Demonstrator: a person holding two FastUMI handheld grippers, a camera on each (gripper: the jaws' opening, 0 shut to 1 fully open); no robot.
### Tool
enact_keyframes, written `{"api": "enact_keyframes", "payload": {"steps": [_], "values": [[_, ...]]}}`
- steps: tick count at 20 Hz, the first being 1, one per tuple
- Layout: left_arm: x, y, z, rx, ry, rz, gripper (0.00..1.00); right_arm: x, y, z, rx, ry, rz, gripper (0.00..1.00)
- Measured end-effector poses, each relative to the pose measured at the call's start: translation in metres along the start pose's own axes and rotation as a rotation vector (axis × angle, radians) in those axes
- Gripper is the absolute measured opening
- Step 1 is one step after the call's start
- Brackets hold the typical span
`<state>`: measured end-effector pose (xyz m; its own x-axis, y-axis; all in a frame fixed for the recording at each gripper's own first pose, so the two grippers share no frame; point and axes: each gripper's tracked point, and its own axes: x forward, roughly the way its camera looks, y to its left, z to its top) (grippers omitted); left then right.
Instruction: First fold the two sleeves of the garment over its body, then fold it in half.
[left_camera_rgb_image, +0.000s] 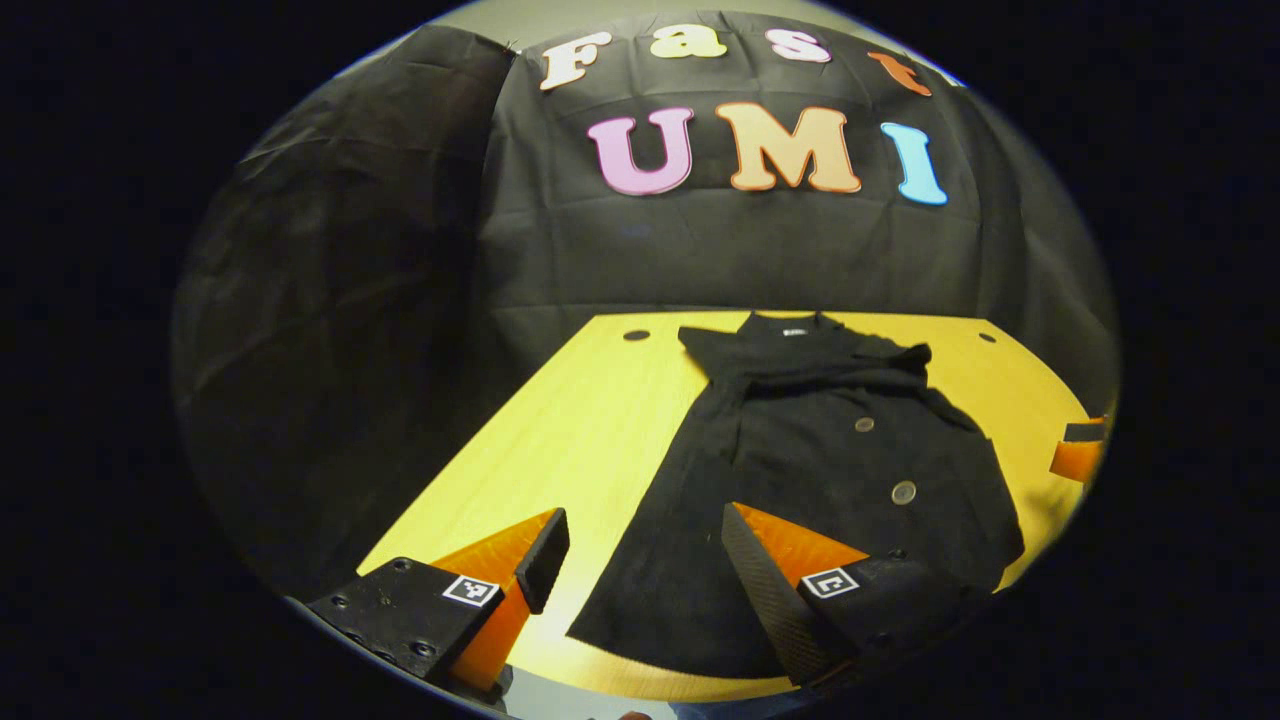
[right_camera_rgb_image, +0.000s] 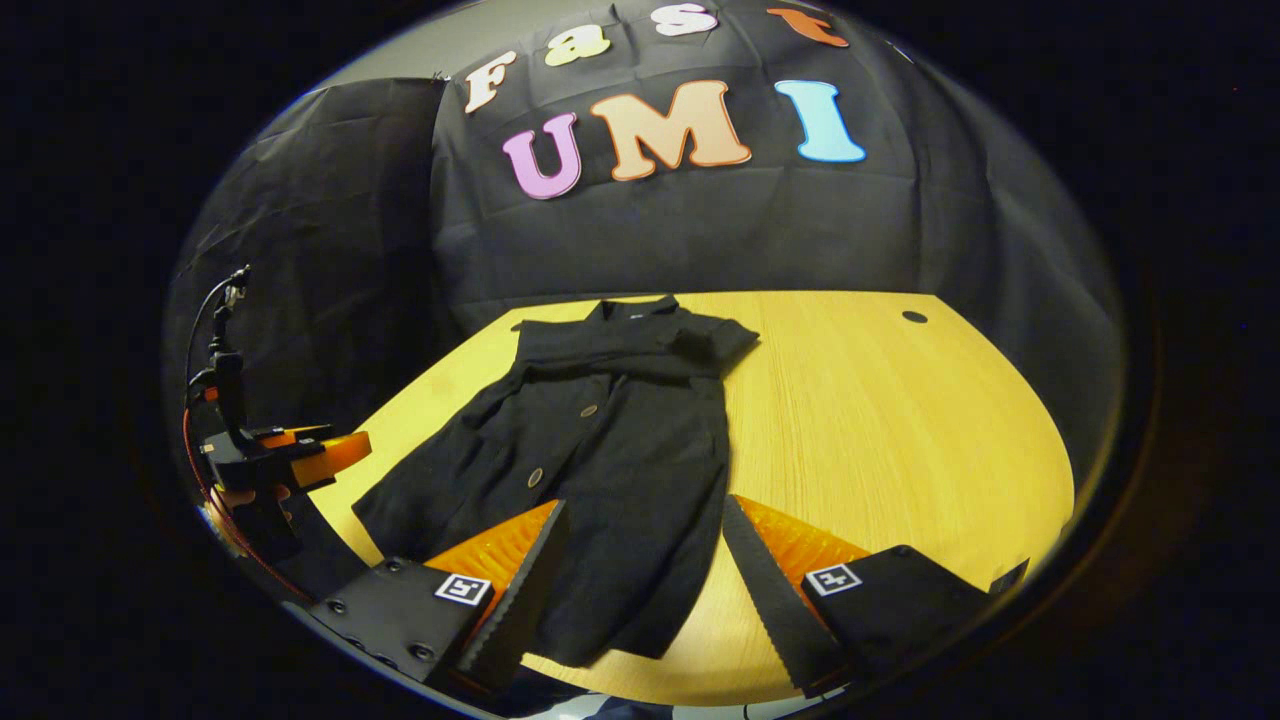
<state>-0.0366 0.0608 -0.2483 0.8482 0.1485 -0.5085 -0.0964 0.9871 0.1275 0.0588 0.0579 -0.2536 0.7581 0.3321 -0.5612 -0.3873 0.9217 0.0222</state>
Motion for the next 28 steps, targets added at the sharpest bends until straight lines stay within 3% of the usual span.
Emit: {"api": "enact_keyframes", "payload": {"steps": [2, 3, 12, 21, 22, 23, 25, 26, 27, 28], "values": [[-0.003, -0.001, -0.034, -0.016, 0.094, 0.009, 1.00, 0.007, 0.001, -0.013, -0.006, 0.023, 0.000, 0.98], [-0.004, -0.001, -0.045, -0.027, 0.116, 0.009, 0.96, 0.009, 0.000, -0.020, -0.015, 0.035, -0.007, 0.98], [-0.010, -0.003, -0.086, 0.004, 0.222, -0.014, 0.96, 0.015, 0.011, -0.076, -0.076, 0.142, -0.010, 0.98], [-0.008, -0.005, -0.083, 0.003, 0.185, -0.054, 0.95, 0.019, 0.014, -0.099, -0.101, 0.163, -0.035, 0.98], [-0.008, -0.008, -0.082, -0.020, 0.167, -0.070, 0.95, 0.019, 0.014, -0.098, -0.105, 0.149, -0.038, 0.92], [-0.010, -0.008, -0.082, -0.045, 0.150, -0.072, 0.93, 0.020, 0.015, -0.099, -0.106, 0.141, -0.042, 0.98], [-0.007, -0.009, -0.081, -0.045, 0.114, -0.080, 0.90, 0.022, 0.015, -0.100, -0.098, 0.132, -0.039, 0.98], [-0.006, -0.012, -0.080, -0.038, 0.105, -0.089, 0.89, 0.021, 0.016, -0.100, -0.093, 0.129, -0.035, 0.91], [-0.007, -0.016, -0.081, -0.030, 0.097, -0.097, 0.78, 0.021, 0.019, -0.101, -0.093, 0.133, -0.025, 0.94], [-0.006, -0.020, -0.079, -0.028, 0.096, -0.107, 0.72, 0.020, 0.022, -0.101, -0.095, 0.128, -0.019, 0.83]]}}
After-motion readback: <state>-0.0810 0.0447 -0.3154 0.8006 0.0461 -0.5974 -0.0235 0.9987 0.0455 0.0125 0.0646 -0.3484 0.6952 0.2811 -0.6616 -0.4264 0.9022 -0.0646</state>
